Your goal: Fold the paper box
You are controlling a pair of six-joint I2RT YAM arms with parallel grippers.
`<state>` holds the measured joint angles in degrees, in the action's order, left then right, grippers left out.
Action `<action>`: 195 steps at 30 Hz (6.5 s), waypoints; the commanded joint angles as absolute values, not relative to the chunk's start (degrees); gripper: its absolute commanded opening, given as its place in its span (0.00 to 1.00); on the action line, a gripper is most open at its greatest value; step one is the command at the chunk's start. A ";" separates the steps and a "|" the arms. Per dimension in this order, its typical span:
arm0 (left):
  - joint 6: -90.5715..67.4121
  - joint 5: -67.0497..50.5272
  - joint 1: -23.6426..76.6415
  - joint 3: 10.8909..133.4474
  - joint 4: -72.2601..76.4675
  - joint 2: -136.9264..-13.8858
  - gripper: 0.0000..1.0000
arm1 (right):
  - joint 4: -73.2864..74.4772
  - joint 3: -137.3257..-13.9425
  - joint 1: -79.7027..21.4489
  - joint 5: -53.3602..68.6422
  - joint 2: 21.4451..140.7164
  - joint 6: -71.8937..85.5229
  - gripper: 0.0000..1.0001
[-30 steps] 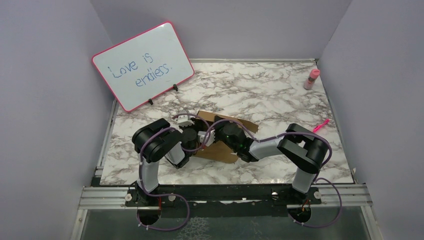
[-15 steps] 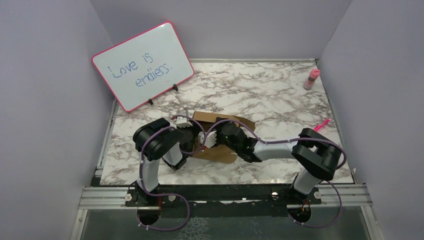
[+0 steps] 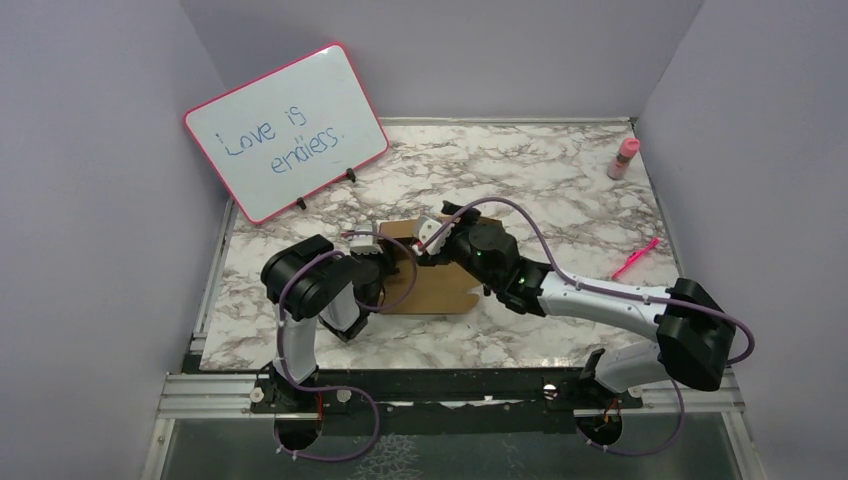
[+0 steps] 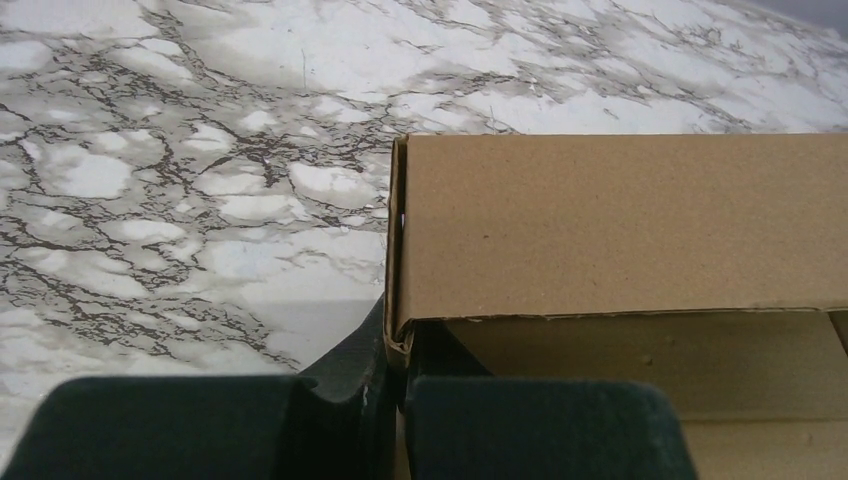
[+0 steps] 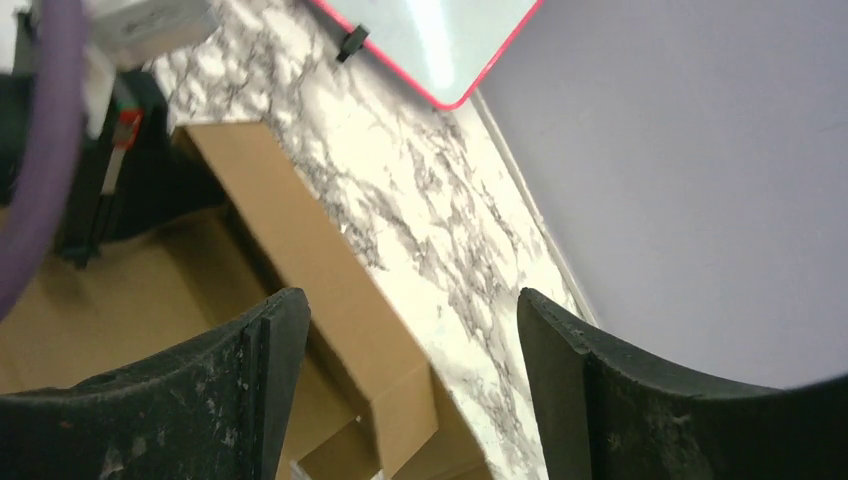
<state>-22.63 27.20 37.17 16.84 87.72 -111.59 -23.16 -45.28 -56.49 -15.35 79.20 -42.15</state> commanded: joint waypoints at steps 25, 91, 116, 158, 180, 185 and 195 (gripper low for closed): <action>-20.07 20.66 36.91 12.09 75.31 -96.43 0.49 | -16.19 -52.31 -53.36 -22.91 78.91 -17.75 0.81; -40.35 -9.74 21.09 31.29 20.21 -77.15 0.45 | 1.41 -42.73 -51.77 -14.15 74.70 40.68 0.56; -43.38 -6.14 21.18 24.04 14.78 -66.10 0.42 | -7.26 -45.64 -42.77 -6.38 79.31 26.92 0.60; -40.86 -5.87 22.30 30.83 12.25 -70.39 0.71 | -60.45 -25.92 -35.33 4.87 99.39 26.82 0.29; -38.57 -2.38 23.53 32.61 9.21 -68.85 0.73 | -58.40 -24.69 -38.99 1.42 96.79 14.12 0.38; -35.86 1.13 23.56 35.75 3.65 -66.05 0.74 | -52.63 -21.38 -38.95 -3.35 88.61 14.17 0.48; -30.51 7.44 29.69 41.26 -5.46 -61.95 0.74 | -37.41 -21.80 -32.18 -6.33 75.60 13.03 0.60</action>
